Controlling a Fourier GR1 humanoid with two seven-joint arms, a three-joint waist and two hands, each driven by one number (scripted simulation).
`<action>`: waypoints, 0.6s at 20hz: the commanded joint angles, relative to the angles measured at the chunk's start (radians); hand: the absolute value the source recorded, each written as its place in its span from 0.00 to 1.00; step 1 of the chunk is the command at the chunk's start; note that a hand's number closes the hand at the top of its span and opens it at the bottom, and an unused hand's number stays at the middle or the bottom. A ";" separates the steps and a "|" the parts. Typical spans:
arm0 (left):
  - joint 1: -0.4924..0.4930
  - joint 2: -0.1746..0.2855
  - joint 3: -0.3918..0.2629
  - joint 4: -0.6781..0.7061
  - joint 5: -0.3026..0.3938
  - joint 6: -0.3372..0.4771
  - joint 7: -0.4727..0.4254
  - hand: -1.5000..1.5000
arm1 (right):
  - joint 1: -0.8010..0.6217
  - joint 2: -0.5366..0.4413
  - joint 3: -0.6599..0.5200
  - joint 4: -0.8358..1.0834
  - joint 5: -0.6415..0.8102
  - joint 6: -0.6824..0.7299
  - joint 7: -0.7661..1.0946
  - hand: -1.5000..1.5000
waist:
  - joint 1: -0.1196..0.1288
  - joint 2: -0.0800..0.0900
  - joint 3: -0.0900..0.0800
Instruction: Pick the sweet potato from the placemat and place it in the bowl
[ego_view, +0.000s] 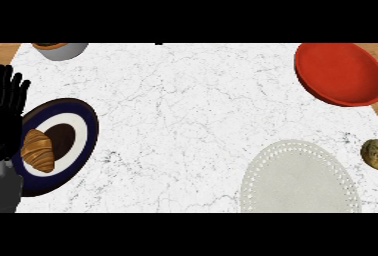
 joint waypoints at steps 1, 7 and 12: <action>0.004 -0.008 -0.008 -0.002 0.011 -0.019 -0.012 0.50 | -0.022 -0.135 -0.159 0.141 -0.096 -0.023 -0.110 1.00 | 0.027 0.003 -0.001; -0.022 -0.010 -0.029 0.001 0.007 -0.023 0.013 0.50 | -0.066 -0.247 -0.275 0.291 -0.211 0.025 -0.324 1.00 | 0.057 -0.001 -0.001; -0.035 0.000 -0.037 -0.008 0.006 -0.036 0.016 0.50 | -0.094 -0.326 -0.353 0.386 -0.277 0.032 -0.504 1.00 | 0.080 -0.005 -0.002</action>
